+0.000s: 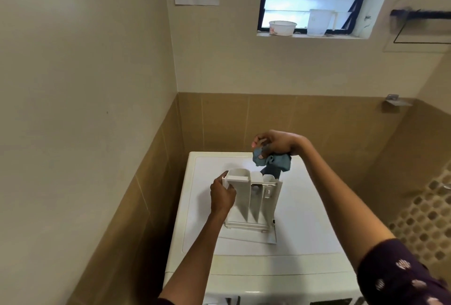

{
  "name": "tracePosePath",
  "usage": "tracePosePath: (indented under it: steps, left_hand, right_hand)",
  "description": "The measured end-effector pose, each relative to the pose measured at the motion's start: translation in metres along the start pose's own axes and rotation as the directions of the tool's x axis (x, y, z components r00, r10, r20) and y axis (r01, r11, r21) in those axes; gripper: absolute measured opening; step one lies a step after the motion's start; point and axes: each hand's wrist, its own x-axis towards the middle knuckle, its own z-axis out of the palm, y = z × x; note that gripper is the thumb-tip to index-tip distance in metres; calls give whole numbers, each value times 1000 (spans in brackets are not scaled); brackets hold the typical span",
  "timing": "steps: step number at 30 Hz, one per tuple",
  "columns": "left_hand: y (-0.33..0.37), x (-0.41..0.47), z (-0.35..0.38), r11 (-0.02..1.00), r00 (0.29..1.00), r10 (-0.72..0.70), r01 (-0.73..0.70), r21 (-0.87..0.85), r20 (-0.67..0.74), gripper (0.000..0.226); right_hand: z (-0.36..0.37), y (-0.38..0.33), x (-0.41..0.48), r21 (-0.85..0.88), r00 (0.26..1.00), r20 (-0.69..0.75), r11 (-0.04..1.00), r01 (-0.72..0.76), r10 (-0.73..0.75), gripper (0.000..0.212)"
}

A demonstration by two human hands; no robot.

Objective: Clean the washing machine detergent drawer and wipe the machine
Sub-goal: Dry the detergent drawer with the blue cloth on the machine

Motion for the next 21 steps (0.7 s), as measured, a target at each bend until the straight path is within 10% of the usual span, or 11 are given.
tracePosePath:
  steps: [5,13,21]
  left_hand:
    - [-3,1,1,1000,1000,-23,23,-6,-10,49]
    - [-6,-2,5,1000,1000,2,-1,23,-16,49]
    - [-9,1,7,999,1000,-2,3,36,-11,50]
  right_hand:
    - [31,9,-4,-194,991,114,980,-46,69,29]
    - [30,33,-7,-132,955,-296,991,-11,-29,14]
    - [22,13,-25,-304,994,83,952,-45,73,27]
